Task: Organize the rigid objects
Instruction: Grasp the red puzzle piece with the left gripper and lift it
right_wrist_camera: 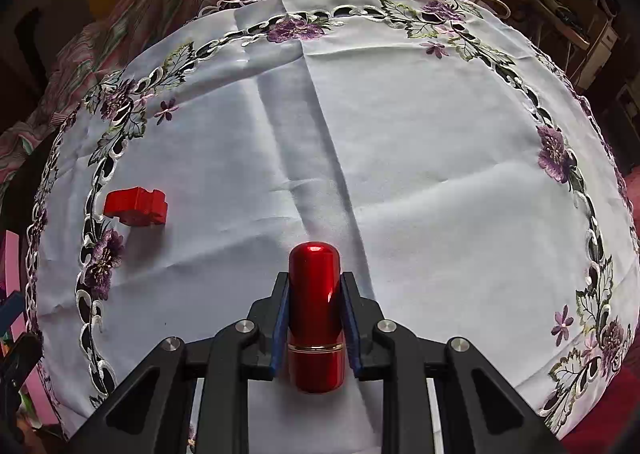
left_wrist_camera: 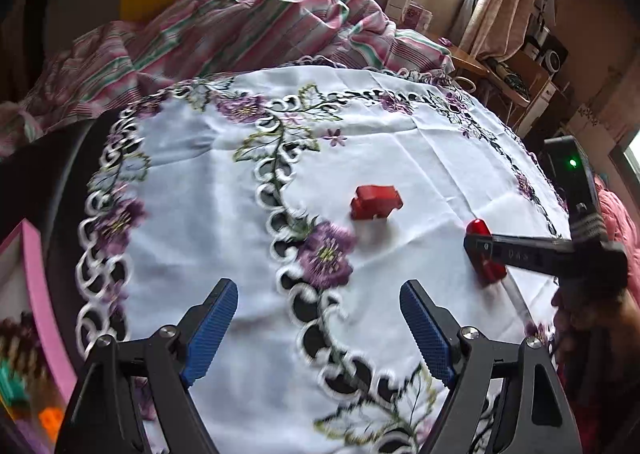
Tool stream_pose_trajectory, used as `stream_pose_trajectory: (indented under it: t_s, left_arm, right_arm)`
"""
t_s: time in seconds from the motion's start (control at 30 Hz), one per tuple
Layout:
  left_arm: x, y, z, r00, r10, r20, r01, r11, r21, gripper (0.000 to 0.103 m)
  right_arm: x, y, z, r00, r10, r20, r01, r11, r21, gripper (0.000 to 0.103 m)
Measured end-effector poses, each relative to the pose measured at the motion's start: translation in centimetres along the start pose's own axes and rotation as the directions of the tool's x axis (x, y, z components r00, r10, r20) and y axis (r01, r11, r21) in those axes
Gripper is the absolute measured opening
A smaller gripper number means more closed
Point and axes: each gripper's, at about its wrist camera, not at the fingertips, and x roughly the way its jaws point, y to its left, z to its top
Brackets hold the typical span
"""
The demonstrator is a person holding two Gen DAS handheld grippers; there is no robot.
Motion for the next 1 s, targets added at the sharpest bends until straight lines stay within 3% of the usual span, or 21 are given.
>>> stream_pose_trajectory:
  t_s: [0.3,0.57,0.63,0.73,0.87,1.0]
  left_arm:
    - [5.4,-3.1,4.5,0.998,-0.047,-0.040,0.046,0.999,-0.011,0.090]
    - [9.7,-4.5,6.3,0.997,0.011,-0.076,-0.010,1.000,0.021,0.090]
    - [10.3,-4.5,6.5,0.997,0.012,-0.081,-0.010,1.000,0.020,0.084]
    - [11.1,-4.6,6.2,0.995,0.018,-0.099,-0.013,0.998,0.056,0.048]
    - [9.7,-4.2,4.7,0.997,0.000,-0.074,0.005,0.997,0.075,0.048]
    - [7.6,-3.4,2.7,0.999,0.025,-0.047,-0.021,0.996,0.087,0.048]
  right_arm:
    - [0.3,0.0,0.4,1.000,0.008,-0.001,-0.008,1.000,0.004,0.024]
    - [0.4,0.3,0.5,1.000,-0.003,0.001,0.003,1.000,-0.008,0.025]
    - [0.5,0.5,0.6,1.000,-0.010,0.001,0.010,1.000,-0.015,0.026]
    - [0.6,0.8,0.5,1.000,-0.022,0.005,0.023,0.999,-0.039,0.026]
    - [0.6,1.3,0.3,0.999,-0.050,0.015,0.051,0.995,-0.084,0.026]
    - [0.6,1.3,0.3,0.998,-0.056,0.021,0.058,0.993,-0.101,0.025]
